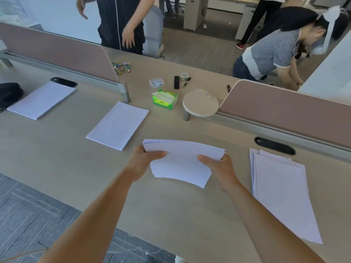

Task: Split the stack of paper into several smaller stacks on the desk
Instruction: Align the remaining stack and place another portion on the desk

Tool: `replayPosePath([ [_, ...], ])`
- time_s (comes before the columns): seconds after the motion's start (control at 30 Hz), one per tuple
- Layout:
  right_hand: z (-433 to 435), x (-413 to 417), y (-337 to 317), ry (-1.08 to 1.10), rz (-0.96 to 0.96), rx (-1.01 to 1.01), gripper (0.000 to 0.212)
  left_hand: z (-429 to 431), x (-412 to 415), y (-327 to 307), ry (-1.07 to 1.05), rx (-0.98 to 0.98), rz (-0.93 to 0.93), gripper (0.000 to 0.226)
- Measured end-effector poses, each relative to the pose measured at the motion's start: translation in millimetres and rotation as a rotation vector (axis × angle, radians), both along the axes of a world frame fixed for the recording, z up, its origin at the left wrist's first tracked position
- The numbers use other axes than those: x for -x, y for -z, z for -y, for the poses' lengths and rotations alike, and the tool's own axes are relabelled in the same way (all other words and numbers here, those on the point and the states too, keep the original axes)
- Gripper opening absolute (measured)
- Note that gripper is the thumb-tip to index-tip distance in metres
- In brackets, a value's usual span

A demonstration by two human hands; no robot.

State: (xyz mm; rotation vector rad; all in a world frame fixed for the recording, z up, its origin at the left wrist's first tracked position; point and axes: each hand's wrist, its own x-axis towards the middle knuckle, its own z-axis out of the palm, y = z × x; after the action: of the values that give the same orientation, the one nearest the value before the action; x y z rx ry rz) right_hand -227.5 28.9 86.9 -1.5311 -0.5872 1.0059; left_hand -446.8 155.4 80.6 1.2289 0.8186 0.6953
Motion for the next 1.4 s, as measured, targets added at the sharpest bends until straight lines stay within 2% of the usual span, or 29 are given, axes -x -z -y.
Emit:
replayPosePath([
  [0.13,5,-6,5,0.0,-0.011,0.018,0.02,-6,3,5,0.064,0.033,-0.007,0.04],
  [0.3,0,-6,6,0.0,-0.093,0.005,0.015,4,-15,1,0.078,0.017,0.073,0.041],
  [0.4,-5,-6,0,-0.01,-0.094,-0.028,0.014,7,-20,-10,-0.067,0.032,0.079,0.049],
  [0.53,-8,-12,-3,-0.033,-0.045,-0.05,0.021,4,-19,-22,-0.151,-0.002,0.034,0.049],
  [0.63,-6,-14,-2,-0.063,-0.043,0.015,0.028,6,-25,-24,-0.261,0.038,0.021,0.029],
  [0.73,-4,-13,-2,-0.073,-0.058,0.029,0.025,10,-35,-29,-0.344,0.07,-0.017,0.028],
  [0.9,-8,-11,-7,-0.063,-0.073,0.004,0.014,10,-46,-31,-0.39,0.077,-0.048,0.022],
  [1.07,-14,-12,-13,-0.058,-0.046,0.011,0.011,6,-50,-37,-0.399,0.087,-0.092,0.026],
  [1.2,-12,-13,-13,-0.057,-0.058,-0.022,0.009,-3,-46,-45,-0.49,0.046,-0.133,0.029],
  [1.4,-3,-9,0,-0.094,-0.019,0.049,0.016,0,-46,-38,-0.55,0.13,-0.154,0.033],
])
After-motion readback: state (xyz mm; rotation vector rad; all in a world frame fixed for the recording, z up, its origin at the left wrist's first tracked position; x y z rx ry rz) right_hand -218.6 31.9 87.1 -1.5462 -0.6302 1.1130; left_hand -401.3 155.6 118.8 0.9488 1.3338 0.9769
